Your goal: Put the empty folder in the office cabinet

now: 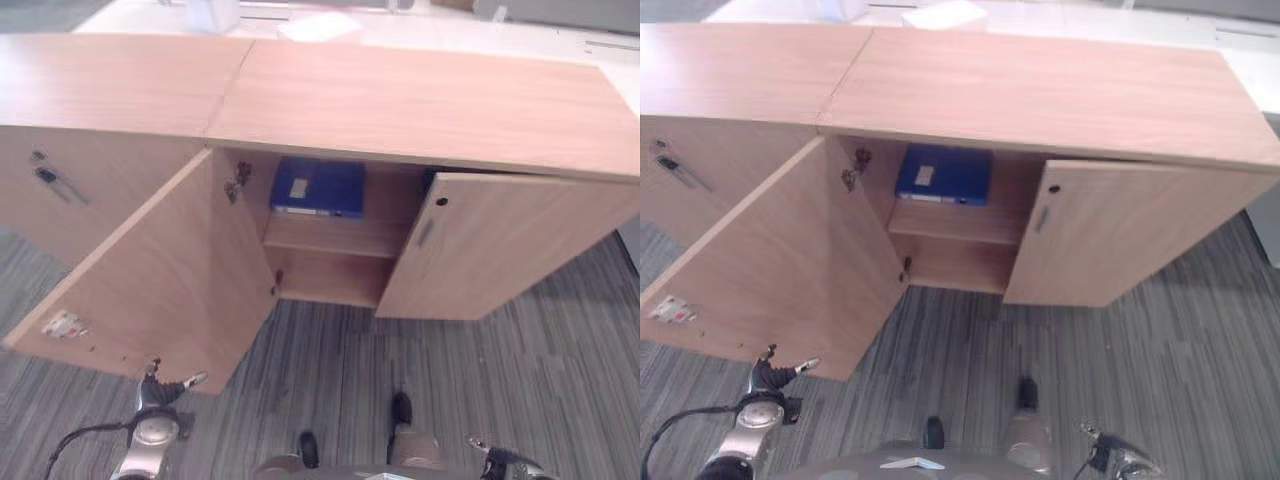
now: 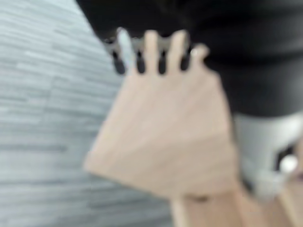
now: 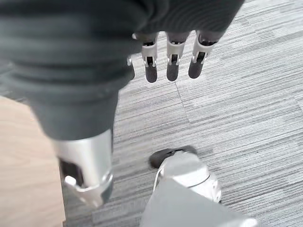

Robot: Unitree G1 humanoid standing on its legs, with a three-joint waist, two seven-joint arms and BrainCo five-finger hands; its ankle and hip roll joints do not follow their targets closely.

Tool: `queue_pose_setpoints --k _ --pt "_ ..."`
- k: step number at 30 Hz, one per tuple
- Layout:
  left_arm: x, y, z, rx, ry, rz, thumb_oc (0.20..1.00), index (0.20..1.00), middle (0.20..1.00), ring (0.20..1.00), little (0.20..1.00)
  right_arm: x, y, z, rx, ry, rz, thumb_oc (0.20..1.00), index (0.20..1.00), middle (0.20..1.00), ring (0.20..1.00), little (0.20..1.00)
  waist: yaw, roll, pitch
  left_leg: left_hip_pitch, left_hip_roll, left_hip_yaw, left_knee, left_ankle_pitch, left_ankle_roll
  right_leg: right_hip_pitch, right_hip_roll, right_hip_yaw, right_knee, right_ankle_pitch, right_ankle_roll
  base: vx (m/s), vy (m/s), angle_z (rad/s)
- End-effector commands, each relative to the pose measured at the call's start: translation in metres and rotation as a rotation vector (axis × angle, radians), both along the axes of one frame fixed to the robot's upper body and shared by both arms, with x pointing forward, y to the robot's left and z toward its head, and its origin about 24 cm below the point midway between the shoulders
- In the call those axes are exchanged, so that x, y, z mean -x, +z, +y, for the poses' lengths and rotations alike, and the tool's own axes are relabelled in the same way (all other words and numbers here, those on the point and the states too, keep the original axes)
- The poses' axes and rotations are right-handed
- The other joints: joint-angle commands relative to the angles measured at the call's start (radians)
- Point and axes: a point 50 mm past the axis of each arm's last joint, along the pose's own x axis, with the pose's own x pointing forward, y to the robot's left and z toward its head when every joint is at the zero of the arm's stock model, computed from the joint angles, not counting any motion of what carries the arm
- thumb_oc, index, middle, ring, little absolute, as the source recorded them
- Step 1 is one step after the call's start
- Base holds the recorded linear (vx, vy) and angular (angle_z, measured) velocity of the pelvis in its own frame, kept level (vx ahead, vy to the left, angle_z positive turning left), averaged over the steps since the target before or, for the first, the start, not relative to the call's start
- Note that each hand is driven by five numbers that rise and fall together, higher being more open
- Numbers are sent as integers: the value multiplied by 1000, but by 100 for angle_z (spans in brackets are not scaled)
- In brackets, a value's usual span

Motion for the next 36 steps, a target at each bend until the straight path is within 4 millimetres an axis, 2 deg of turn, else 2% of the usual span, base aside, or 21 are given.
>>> queue_pose_setpoints --k 1,4,7,9,11,13,14,16,18,19,20,21,25,26,28,31,33,34,35,36 --pt "2 14 17 -127 -40 -29 1000 1000 1000 1000 1000 1 2 -10 47 -49 -13 1000 1000 1000 1000 1000 20 -52 -30 -2 -13 -39 -55 -93 -42 99 -1 -2 -203 -76 20 54 -49 -3" --pt "-10 40 9 -267 -215 -129 1000 1000 1000 1000 1000 1 1 -7 44 -37 -1 1000 1000 1000 1000 1000 33 -51 -38 -1 -6 -38 -55 -86 -45 111 29 15 -255 -54 25 -19 -73 -14" --pt "-17 65 7 -397 -355 -223 1000 1000 1000 1000 1000 6 0 -5 34 -77 5 1000 1000 1000 1000 1000 42 -55 -47 1 0 -41 -55 -85 -50 133 36 13 -277 -67 21 4 -86 -10" --pt "-15 76 14 -457 -369 -243 1000 1000 1000 1000 1000 10 -1 -5 30 -115 15 1000 1000 1000 1000 1000 44 -54 -49 4 3 -48 -55 -83 -55 139 38 6 -279 -70 20 1 -82 11" --pt "-9 80 23 -462 -312 -254 1000 1000 1000 1000 1000 18 -2 -6 31 -116 51 1000 1000 1000 1000 1000 51 -52 -55 6 6 -57 -55 -81 -60 151 40 -6 -286 -75 17 14 -111 12" --pt "7 70 39 -402 -118 -231 1000 1000 1000 1000 1000 23 -1 -10 40 -132 71 1000 1000 1000 1000 1000 65 -48 -58 5 14 -76 -55 -70 -67 163 41 -26 -286 -84 7 7 -118 16" --pt "8 70 39 -401 -117 -231 1000 1000 1000 1000 1000 23 -1 -10 40 -131 71 1000 1000 1000 1000 1000 62 -47 -58 5 14 -78 -55 -70 -68 164 41 -28 -286 -85 7 2 -66 24" --pt "26 54 51 -364 11 -159 1000 1000 1000 1000 1000 21 0 -14 42 -173 53 1000 1000 1000 1000 1000 71 -42 -61 5 17 -93 -55 -65 -72 173 42 -45 -288 -90 2 11 -67 27" --pt "56 28 66 -333 155 -12 1000 1000 1000 1000 1000 19 1 -16 37 -204 31 1000 1000 1000 1000 1000 84 -36 -64 6 20 -102 -55 -60 -78 184 43 -62 -295 -93 -3 19 -87 37" --pt "80 12 74 -301 252 93 1000 1000 1000 1000 1000 18 1 -17 28 -230 22 1000 1000 1000 1000 1000 87 -30 -69 8 24 -107 -55 -56 -81 193 44 -73 -304 -93 -6 22 -63 24" --pt "80 12 74 -301 251 93 1000 1000 1000 1000 1000 18 1 -17 28 -230 22 1000 1000 1000 1000 1000 87 -30 -68 9 24 -108 -55 -56 -81 194 44 -74 -304 -93 -6 27 -54 18" --pt "97 2 78 -280 321 163 1000 1000 1000 1000 1000 17 2 -17 25 -234 18 1000 1000 1000 1000 1000 90 -27 -71 9 26 -107 -55 -54 -83 196 46 -76 -308 -92 -8 7 -20 9" --pt "97 2 78 -280 321 162 1000 1000 1000 1000 1000 17 2 -17 25 -235 17 1000 1000 1000 1000 1000 90 -27 -70 10 26 -107 -55 -54 -84 198 46 -77 -309 -92 -8 15 -13 19" --pt "154 -22 86 -240 511 389 1000 1000 1000 1000 1000 23 1 -17 18 -253 33 1000 1000 1000 1000 1000 82 -17 -80 22 35 -100 -55 -53 -92 216 53 -78 -325 -96 -13 63 -37 8" --pt "161 -20 91 -246 551 406 1000 1000 1000 1000 1000 27 1 -18 19 -263 42 1000 1000 1000 1000 1000 74 -15 -84 28 39 -97 -55 -53 -95 225 57 -78 -333 -96 -15 39 -17 0" --pt "158 -15 98 -269 554 392 1000 1000 1000 1000 1000 30 1 -19 21 -267 50 1000 1000 1000 1000 1000 68 -13 -87 31 42 -94 -55 -53 -98 229 59 -79 -336 -98 -16 26 13 -13" --pt "133 0 108 -331 493 306 1000 1000 1000 1000 1000 34 0 -19 22 -269 56 1000 1000 1000 1000 1000 54 -13 -93 36 47 -88 -55 -56 -101 235 60 -78 -343 -96 -16 22 23 -1" --pt "109 18 114 -382 441 202 1000 1000 1000 1000 1000 37 0 -20 21 -274 56 1000 1000 1000 1000 1000 48 -13 -94 38 49 -84 -55 -58 -101 236 60 -74 -347 -92 -15 24 33 1" --pt "98 28 116 -413 412 148 1000 1000 1000 1000 1000 38 0 -20 19 -274 56 1000 1000 1000 1000 1000 45 -15 -94 39 49 -81 -55 -60 -101 236 60 -72 -349 -90 -14 0 0 0" --pt "98 28 116 -413 413 149 1000 1000 1000 1000 1000 38 0 -20 18 -274 56 1000 1000 1000 1000 1000 45 -15 -95 39 49 -81 -55 -60 -101 237 60 -71 -349 -90 -14 0 0 0"
